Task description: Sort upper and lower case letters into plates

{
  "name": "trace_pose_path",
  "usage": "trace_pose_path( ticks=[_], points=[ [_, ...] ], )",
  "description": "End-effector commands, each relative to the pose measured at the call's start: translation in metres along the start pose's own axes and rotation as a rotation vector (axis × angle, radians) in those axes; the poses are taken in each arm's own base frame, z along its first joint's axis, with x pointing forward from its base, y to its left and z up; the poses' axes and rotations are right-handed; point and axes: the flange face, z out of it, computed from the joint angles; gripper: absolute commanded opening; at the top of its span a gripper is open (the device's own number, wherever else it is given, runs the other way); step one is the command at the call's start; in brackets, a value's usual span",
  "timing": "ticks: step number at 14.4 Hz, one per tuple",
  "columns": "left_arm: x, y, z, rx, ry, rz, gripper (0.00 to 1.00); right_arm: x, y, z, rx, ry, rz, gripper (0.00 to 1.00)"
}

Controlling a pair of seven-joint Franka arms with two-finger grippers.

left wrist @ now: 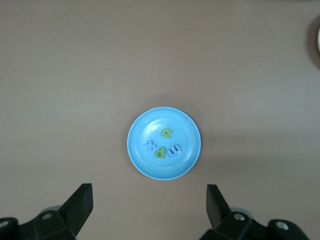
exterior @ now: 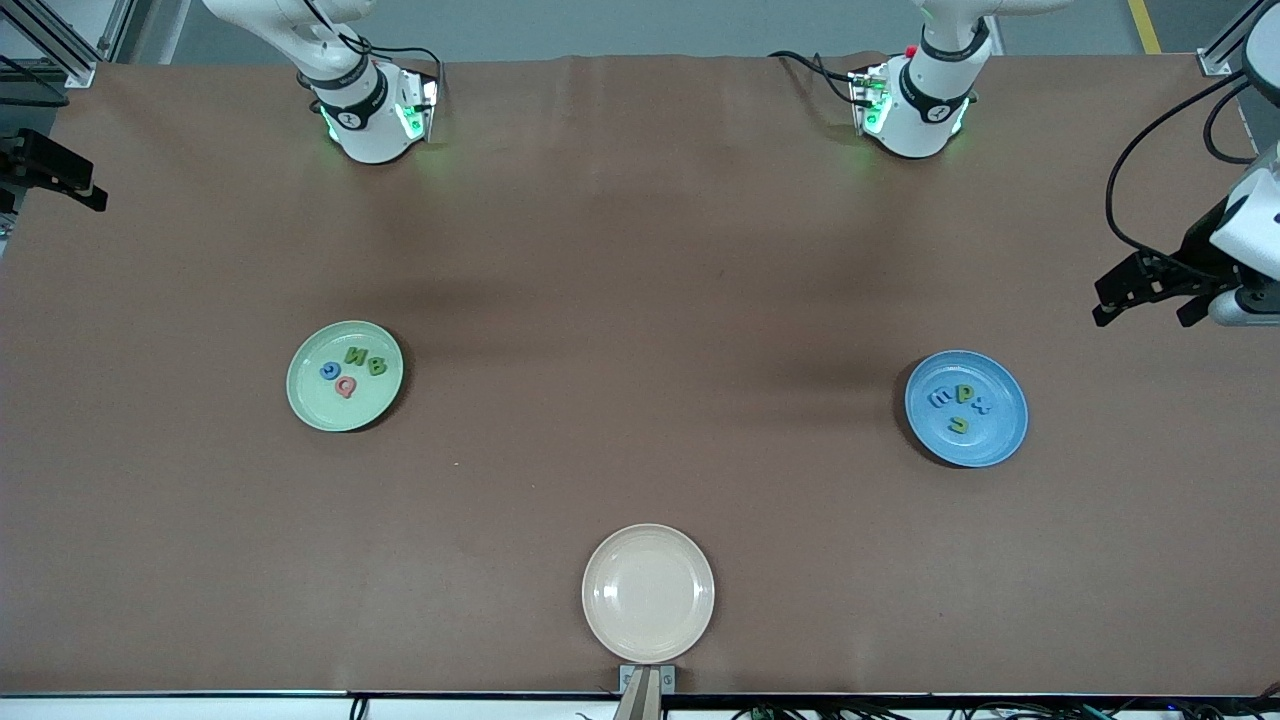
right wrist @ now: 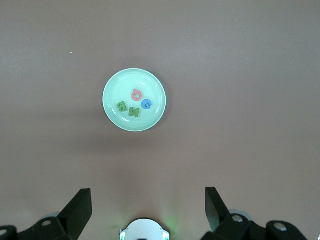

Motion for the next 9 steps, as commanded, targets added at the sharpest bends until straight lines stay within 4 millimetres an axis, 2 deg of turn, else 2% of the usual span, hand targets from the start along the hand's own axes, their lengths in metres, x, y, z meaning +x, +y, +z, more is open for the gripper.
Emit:
trace_pose_path(
  ticks=[1,5,9],
  points=[
    [0.007,-0.001,-0.025,-0.002,0.002,0.015,1.0,-0.003,-0.003,-0.004,0.009,0.009,-0.002,1.0],
    [0.026,0.001,-0.06,-0.002,-0.052,0.02,1.0,-0.003,-0.002,-0.003,0.009,0.005,0.0,1.0],
    [0.02,0.0,-0.064,-0.013,-0.069,0.016,1.0,-0.003,0.002,-0.002,0.011,0.002,0.007,1.0]
  ],
)
